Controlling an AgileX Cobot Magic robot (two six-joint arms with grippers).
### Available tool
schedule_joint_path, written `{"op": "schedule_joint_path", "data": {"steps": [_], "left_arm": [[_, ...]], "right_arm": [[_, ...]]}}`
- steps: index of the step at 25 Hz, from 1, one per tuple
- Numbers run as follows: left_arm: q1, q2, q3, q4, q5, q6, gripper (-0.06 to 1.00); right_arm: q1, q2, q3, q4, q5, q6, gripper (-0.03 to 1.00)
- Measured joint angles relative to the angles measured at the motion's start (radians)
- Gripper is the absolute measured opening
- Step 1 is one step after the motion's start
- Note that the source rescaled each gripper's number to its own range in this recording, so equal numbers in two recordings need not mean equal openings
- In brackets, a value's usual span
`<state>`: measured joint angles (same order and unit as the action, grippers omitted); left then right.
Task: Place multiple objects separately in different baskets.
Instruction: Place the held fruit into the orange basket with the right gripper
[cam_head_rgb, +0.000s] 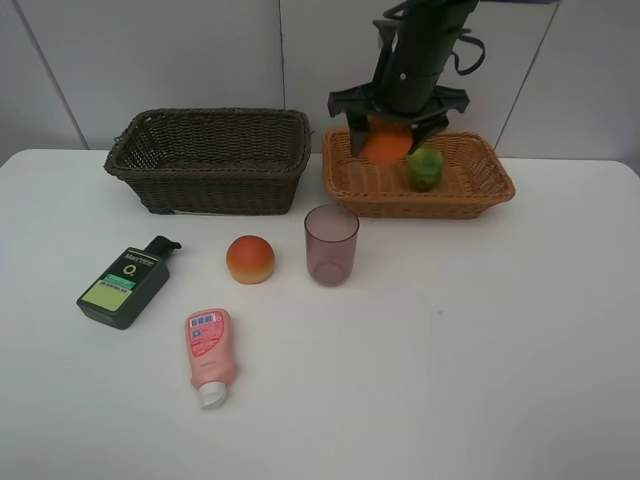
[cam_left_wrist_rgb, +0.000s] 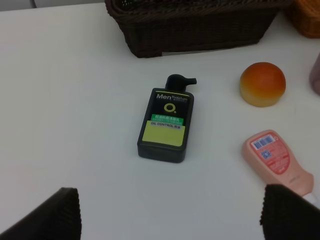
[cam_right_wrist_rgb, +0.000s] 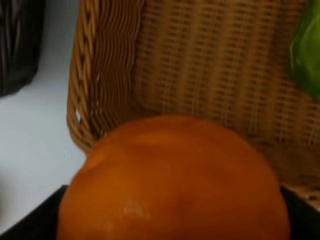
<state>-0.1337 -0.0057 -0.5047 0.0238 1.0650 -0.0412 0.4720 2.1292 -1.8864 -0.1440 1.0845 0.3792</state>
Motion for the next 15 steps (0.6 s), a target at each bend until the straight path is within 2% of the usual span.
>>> {"op": "schedule_joint_path", "data": {"steps": [4, 10, 15], "left_arm": [[0.000, 0.000, 0.000, 0.000, 0.000, 0.000, 0.93], [0.000, 0.000, 0.000, 0.000, 0.000, 0.000, 0.93], [0.000, 0.000, 0.000, 0.000, 0.000, 0.000, 0.93]], "right_arm": [[-0.014, 0.090, -0.090, -0.022, -0.038, 0.050, 0.28], [-0.033, 0.168, -0.098, -0.025, -0.130, 0.076, 0.28], [-0.039, 0.206, -0.099, -0.065, -0.175, 0.081, 0.28]]}}
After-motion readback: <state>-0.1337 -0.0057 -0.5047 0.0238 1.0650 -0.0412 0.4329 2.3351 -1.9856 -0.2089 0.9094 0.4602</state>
